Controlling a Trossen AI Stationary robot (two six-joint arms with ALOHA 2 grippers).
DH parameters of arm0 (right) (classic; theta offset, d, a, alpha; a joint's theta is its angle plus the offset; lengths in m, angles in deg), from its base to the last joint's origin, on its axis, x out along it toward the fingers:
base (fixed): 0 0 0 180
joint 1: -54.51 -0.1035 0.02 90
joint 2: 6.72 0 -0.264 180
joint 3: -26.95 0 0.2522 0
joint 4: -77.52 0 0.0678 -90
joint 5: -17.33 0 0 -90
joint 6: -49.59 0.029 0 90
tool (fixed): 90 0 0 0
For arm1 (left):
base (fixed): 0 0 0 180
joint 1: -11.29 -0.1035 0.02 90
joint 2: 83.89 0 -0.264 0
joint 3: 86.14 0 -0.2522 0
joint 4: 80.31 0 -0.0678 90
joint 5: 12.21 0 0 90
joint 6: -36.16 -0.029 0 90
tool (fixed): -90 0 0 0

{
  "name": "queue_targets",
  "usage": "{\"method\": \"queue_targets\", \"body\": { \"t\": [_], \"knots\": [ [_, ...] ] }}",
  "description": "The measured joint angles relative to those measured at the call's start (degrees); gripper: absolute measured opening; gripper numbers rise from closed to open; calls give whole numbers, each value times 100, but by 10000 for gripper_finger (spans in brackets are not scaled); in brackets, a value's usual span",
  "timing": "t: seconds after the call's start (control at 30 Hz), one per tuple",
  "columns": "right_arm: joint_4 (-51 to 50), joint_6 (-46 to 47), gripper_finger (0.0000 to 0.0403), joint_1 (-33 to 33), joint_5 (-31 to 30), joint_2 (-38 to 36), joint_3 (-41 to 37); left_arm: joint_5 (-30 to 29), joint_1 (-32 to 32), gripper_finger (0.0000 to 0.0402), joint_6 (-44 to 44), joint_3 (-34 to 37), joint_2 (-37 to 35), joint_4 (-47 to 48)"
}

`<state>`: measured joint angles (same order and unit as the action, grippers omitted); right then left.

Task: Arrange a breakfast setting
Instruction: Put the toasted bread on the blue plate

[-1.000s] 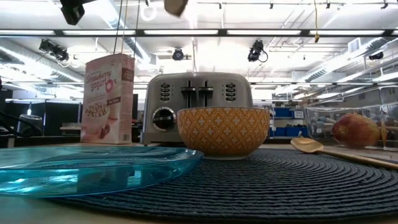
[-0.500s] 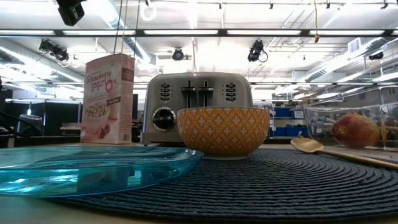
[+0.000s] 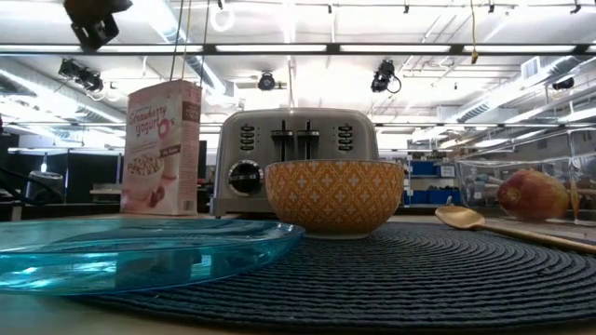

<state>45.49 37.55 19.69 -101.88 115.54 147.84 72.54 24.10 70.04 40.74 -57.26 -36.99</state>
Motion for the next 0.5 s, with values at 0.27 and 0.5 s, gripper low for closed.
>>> {"method": "queue_targets", "body": {
  "t": [0.27,0.5],
  "knots": [
    [-111,-1695,14,-159,-468,600,0,55,756,192,471,590,0,-134],
    [-354,-2472,14,-149,-576,1067,0,39,1213,192,803,907,4,-212]
  ]
}}
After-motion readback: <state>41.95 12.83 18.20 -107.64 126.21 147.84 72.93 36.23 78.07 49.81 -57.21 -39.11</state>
